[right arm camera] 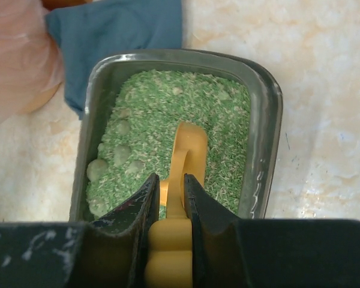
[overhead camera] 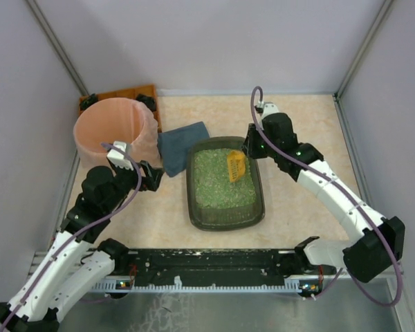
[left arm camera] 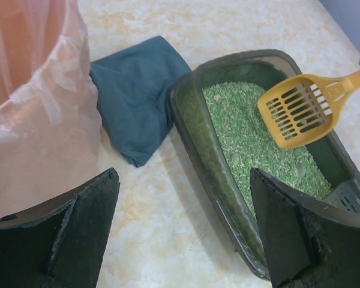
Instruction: Clean the litter box
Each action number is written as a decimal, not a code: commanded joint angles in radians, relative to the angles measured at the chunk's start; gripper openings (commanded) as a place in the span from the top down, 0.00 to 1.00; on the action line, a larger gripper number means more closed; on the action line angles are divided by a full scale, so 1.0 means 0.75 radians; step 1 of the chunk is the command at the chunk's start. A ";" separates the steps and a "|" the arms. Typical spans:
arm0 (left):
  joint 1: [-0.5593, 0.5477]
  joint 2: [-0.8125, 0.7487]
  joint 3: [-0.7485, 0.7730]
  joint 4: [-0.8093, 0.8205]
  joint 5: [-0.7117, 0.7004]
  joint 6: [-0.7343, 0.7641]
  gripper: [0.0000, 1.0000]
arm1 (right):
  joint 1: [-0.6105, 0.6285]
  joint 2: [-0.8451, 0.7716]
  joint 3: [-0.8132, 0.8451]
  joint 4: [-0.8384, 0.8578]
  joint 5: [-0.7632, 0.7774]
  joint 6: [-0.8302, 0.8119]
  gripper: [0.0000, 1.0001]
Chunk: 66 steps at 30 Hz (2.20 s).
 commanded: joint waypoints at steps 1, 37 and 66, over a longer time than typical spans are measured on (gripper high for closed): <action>0.004 0.017 0.019 0.032 0.086 0.011 0.06 | -0.152 0.046 -0.129 0.290 -0.221 0.159 1.00; 0.005 -0.013 -0.005 0.026 0.036 0.004 0.06 | -0.194 0.132 -0.980 1.481 -0.615 1.240 1.00; 0.004 0.011 0.007 0.048 0.048 0.004 0.06 | -0.583 -0.012 -1.292 2.125 -0.885 1.388 1.00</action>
